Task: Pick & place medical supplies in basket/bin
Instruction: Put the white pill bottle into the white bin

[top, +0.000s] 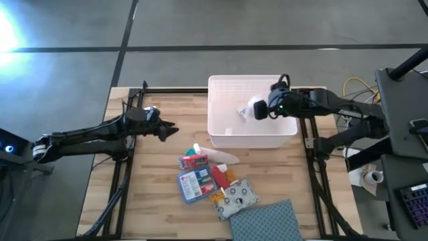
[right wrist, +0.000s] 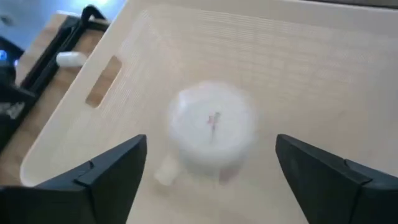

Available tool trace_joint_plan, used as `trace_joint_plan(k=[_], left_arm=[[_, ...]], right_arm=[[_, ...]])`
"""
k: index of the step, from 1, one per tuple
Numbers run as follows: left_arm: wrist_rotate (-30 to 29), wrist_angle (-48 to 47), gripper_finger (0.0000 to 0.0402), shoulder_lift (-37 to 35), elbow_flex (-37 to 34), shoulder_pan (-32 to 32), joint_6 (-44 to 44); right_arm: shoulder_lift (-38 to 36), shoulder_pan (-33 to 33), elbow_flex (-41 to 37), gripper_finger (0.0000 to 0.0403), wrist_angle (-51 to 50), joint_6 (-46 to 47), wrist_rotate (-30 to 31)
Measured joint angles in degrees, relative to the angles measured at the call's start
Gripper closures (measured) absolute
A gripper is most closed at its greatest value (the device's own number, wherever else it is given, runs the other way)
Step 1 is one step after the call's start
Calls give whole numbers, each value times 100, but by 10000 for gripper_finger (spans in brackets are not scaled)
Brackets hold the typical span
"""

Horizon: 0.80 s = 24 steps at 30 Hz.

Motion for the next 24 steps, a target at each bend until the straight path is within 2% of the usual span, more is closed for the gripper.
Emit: trace_joint_plan(k=[4, 7, 10, 14, 19, 24], left_arm=[[-223, -274, 124, 6, 69, 5, 167], [-842, -1293, 140, 278, 596, 8, 584], [-1286, -2440, 167, 922, 1408, 15, 1351], [-1596, -3853, 193, 2154, 2507, 146, 2581], [-2035, -5127, 199, 3684, 3278, 1217, 3421], [-2058, -5162, 198, 4455, 3566, 2258, 4385]], right_arm=[[149, -18, 5, 36, -14, -377, 0], [172, -13, 5, 34, -13, -588, -2], [170, -11, 5, 33, -34, -742, -20], [135, -55, 5, 33, -63, -792, -131], [129, -53, 5, 33, -71, -959, -149], [137, -51, 5, 33, -71, -983, -149]])
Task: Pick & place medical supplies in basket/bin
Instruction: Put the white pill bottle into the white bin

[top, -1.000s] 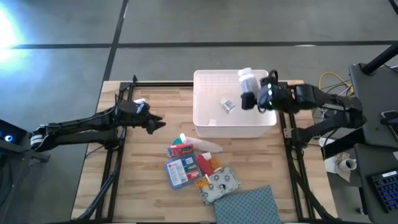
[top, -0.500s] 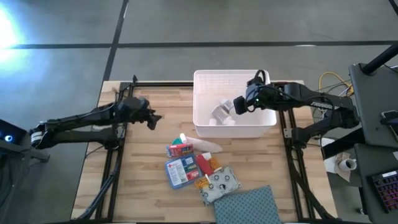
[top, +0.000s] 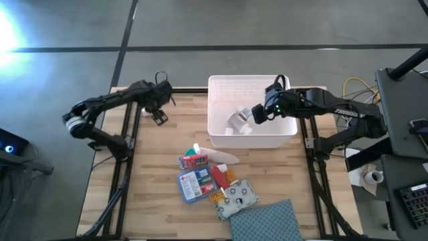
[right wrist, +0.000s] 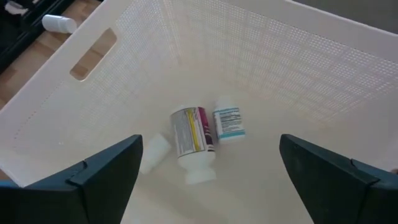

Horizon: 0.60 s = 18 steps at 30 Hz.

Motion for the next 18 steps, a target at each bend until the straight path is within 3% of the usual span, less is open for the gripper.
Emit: trace_joint_plan(k=[9, 18], left_arm=[[184, 277, 138, 236, -264, 880, 1267], [197, 1093, 109, 307, -784, 977, 1688]], right_arm=[[0, 4, -20, 33, -124, -3, 1], [13, -27, -55, 33, -111, -212, 44]])
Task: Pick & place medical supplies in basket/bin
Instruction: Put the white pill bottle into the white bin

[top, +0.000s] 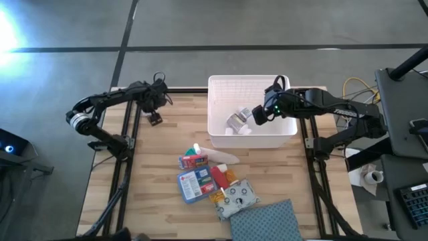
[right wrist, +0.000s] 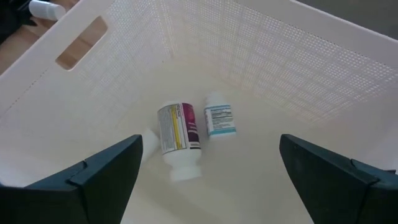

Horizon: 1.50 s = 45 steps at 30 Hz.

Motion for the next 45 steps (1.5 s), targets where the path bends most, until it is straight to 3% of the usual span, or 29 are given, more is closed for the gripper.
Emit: trace_joint_plan(k=[10, 18, 20, 28, 31, 35, 38, 41, 45], left_arm=[[-90, 269, 122, 820, 24, 61, 172], [-168, -42, 249, 1447, 416, 15, 101], [-171, -130, 253, 1471, 486, -45, 25], [311, -465, 253, 573, 1444, -466, -737], [1045, -270, 251, -217, 1885, -666, -1138], [1957, 1177, 238, -1392, 1997, -1100, -1922], [2424, 2662, 240, -1871, 1799, -1624, -2368], [2554, 3646, 243, -1784, 1666, -2218, -2683], [2603, 5050, 244, -994, 1654, -2803, -2903]], right_arm=[[0, -8, 0, 33, 2, 87, 1], [0, -6, -2, 33, 2, 153, 2], [0, -6, -2, 33, 2, 155, 2], [0, -48, -4, 34, 5, 129, 7], [0, -109, -4, 35, 20, 129, 9], [0, -188, -4, 35, 30, 129, 20], [0, -247, -4, 35, 37, 129, 20], [-4, -277, -4, 35, 37, 129, 20], [-4, -268, 40, 35, 40, 127, 17]])
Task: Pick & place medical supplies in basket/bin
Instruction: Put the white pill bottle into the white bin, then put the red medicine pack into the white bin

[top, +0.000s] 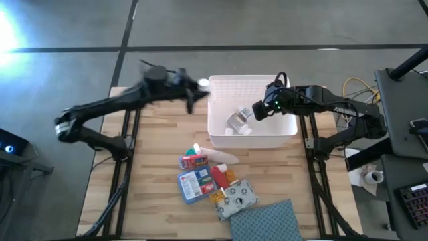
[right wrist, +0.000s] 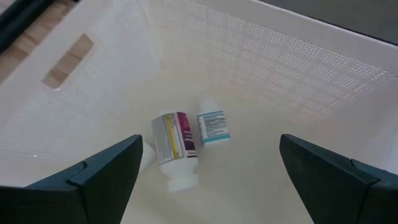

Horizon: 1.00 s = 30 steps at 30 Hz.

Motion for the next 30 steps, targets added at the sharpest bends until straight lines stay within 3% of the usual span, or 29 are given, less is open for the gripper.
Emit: trace_joint_plan(k=[3, 6, 13, 18, 23, 30], left_arm=[[108, 446, 242, 834, 400, -263, 28], [150, 46, 225, 1531, 1033, -357, 37], [149, -2762, 143, 2531, 3060, -402, 363], [57, -4424, 112, 2702, 4021, -452, 1110], [66, -5141, 110, 2051, 4080, -649, 1252], [-110, -5660, 110, 707, 2721, -820, 997]], right_arm=[[-7, 2, 132, 35, 4, 0, -2], [-45, 38, 278, 35, -17, 36, 0], [-232, 204, 420, 35, -89, 103, 6], [-269, 203, 410, 35, -442, 138, 40], [-256, 238, 406, 35, -769, 14, -128], [-260, 420, 401, 35, -770, -153, -211]])
